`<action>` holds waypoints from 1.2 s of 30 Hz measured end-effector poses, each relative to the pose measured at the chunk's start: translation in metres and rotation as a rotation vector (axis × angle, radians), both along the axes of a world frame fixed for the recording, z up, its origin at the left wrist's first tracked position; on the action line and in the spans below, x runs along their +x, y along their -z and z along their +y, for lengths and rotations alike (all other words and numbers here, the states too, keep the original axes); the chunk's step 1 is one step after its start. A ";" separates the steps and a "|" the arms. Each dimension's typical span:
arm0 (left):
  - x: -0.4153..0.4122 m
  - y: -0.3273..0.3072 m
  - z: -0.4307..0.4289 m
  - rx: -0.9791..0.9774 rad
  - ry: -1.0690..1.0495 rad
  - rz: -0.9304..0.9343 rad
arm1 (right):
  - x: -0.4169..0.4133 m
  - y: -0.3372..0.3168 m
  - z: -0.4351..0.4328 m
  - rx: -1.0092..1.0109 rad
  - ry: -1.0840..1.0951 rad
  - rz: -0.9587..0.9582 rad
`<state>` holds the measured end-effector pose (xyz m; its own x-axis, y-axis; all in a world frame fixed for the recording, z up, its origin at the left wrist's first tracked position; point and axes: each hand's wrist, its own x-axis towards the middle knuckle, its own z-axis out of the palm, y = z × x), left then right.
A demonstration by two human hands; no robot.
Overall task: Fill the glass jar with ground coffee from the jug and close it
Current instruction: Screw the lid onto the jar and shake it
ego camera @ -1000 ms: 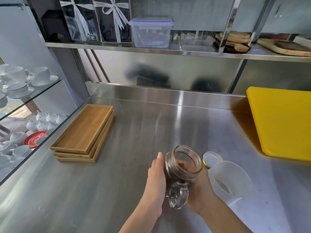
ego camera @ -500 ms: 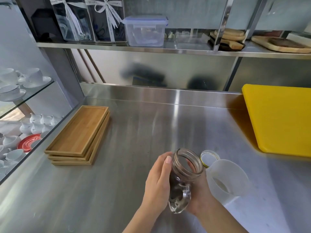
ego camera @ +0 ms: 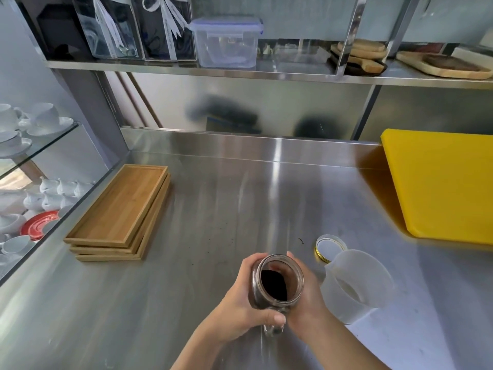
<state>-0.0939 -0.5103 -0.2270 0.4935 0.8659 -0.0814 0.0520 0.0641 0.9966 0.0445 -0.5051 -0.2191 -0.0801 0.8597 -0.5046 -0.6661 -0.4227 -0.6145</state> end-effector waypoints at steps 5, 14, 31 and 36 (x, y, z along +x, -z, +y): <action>-0.009 0.006 0.006 -0.064 -0.033 -0.032 | -0.009 0.001 0.000 -0.042 -0.032 -0.062; -0.012 0.019 0.005 -0.145 -0.080 -0.033 | -0.015 0.004 -0.001 -0.179 -0.030 -0.215; -0.008 0.018 -0.012 -0.121 -0.149 0.087 | 0.042 -0.097 0.070 0.498 -0.319 -1.135; -0.006 0.012 -0.006 -0.144 -0.108 0.070 | 0.090 -0.055 0.107 0.308 -0.690 -1.717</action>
<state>-0.0999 -0.5163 -0.2389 0.3874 0.8904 -0.2390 0.1064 0.2144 0.9709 0.1343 -0.3978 -0.1639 -0.0476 0.9657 -0.2552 0.8957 -0.0718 -0.4387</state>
